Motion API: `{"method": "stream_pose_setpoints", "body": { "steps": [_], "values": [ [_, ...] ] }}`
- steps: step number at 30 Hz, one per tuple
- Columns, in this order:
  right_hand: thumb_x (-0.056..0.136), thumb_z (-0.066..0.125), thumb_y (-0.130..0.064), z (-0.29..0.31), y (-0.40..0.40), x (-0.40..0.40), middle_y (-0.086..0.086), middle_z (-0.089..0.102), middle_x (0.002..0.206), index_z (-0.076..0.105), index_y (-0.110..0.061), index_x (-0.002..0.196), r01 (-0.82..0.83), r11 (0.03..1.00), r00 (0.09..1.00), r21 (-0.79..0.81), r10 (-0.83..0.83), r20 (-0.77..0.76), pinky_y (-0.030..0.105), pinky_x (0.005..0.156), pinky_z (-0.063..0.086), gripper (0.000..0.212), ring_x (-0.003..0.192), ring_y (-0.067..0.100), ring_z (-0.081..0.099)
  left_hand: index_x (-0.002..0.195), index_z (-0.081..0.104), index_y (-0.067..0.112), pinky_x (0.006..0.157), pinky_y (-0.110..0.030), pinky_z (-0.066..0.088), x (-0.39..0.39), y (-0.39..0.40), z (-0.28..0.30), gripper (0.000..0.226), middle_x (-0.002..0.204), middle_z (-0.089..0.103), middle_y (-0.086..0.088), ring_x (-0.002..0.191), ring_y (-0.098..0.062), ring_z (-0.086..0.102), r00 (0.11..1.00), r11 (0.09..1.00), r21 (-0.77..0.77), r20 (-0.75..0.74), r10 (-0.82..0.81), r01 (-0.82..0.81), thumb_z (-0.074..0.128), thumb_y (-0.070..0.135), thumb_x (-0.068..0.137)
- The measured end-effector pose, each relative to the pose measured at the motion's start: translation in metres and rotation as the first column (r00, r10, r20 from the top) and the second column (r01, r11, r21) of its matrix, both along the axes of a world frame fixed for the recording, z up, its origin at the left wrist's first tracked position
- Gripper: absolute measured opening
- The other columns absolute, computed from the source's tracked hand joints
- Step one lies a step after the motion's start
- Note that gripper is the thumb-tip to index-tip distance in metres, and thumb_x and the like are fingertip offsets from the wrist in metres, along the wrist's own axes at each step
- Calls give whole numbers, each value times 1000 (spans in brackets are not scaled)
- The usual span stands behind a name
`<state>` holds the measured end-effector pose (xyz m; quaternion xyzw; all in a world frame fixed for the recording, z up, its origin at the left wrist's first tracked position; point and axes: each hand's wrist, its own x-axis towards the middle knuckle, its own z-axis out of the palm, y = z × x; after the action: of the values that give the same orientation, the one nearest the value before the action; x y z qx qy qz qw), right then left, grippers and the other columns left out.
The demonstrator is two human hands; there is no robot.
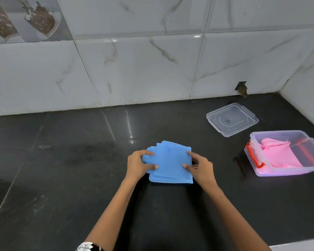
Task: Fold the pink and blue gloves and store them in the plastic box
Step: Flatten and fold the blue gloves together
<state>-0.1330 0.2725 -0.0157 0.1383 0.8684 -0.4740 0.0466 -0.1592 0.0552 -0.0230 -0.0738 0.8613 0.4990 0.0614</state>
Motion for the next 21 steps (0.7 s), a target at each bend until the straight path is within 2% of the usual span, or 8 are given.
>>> {"method": "stream_pose_setpoints", "body": {
  "steps": [1, 3, 5, 7, 11, 14, 16, 21],
  "values": [
    [79, 74, -13, 0, 0, 0, 8, 61, 120, 54, -16, 131, -7, 1000, 1000, -1, 7, -1, 29, 89, 51, 56, 93, 20, 64, 99, 72, 18, 70, -14, 44, 2, 0, -2, 47, 111, 62, 0, 100, -17, 58, 1000, 1000, 13, 1, 21, -21, 90, 15, 55],
    [78, 75, -12, 1, 1, 0, 8, 60, 122, 54, -14, 131, -12, 1000, 1000, 4, 12, -8, 28, 89, 50, 57, 95, 21, 64, 103, 71, 18, 79, -20, 43, 5, 2, -5, 51, 115, 61, -1, 109, -21, 57, 999, 999, -31, -22, 38, -38, 90, 17, 56],
    [78, 75, -11, 1, 0, 0, 9, 60, 122, 54, -14, 131, -13, 1000, 1000, 17, 13, -7, 31, 90, 51, 56, 95, 22, 63, 111, 68, 21, 98, -31, 40, 7, 6, -6, 54, 137, 50, -7, 129, -26, 44, 999, 996, -91, -34, 3, -6, 88, 18, 60],
    [78, 74, -11, 2, 0, 1, 9, 60, 121, 54, -14, 131, -16, 999, 1000, 29, 17, -4, 34, 91, 51, 56, 95, 23, 63, 118, 64, 24, 110, -41, 34, 6, 5, -4, 57, 148, 38, -9, 138, -28, 32, 999, 995, -80, 2, -54, 54, 85, 17, 65],
    [78, 75, -11, 2, 0, 2, 9, 60, 118, 54, -11, 131, -25, 998, 1000, 64, 26, -10, 35, 91, 51, 57, 93, 23, 62, 115, 66, 24, 94, -22, 40, 3, -5, -2, 56, 135, 51, 2, 124, -17, 46, 994, 993, 25, 19, -112, 112, 87, 16, 63],
    [77, 75, -11, 4, -1, 1, 9, 61, 118, 55, -11, 129, -32, 995, 999, 94, 35, -25, 33, 90, 52, 56, 91, 21, 61, 113, 68, 22, 98, -33, 48, 8, -6, -3, 58, 129, 55, 4, 117, -17, 53, 998, 995, 78, 17, -58, 57, 89, 14, 59],
    [77, 75, -11, 6, 0, 0, 8, 61, 118, 56, -11, 128, -35, 994, 999, 100, 38, -31, 32, 88, 52, 55, 90, 20, 61, 110, 70, 22, 95, -37, 51, 10, -3, -4, 58, 124, 58, 5, 111, -17, 57, 1000, 995, 101, 7, -17, 17, 90, 11, 56],
    [76, 77, -11, 12, 4, -2, 7, 64, 115, 58, -10, 127, -44, 993, 998, 107, 49, -42, 26, 83, 50, 55, 88, 20, 62, 110, 70, 15, 86, -27, 49, 8, 3, 5, 59, 120, 57, 5, 104, -14, 56, 998, 1000, 2, -64, -9, 9, 90, 11, 55]
  ]
}}
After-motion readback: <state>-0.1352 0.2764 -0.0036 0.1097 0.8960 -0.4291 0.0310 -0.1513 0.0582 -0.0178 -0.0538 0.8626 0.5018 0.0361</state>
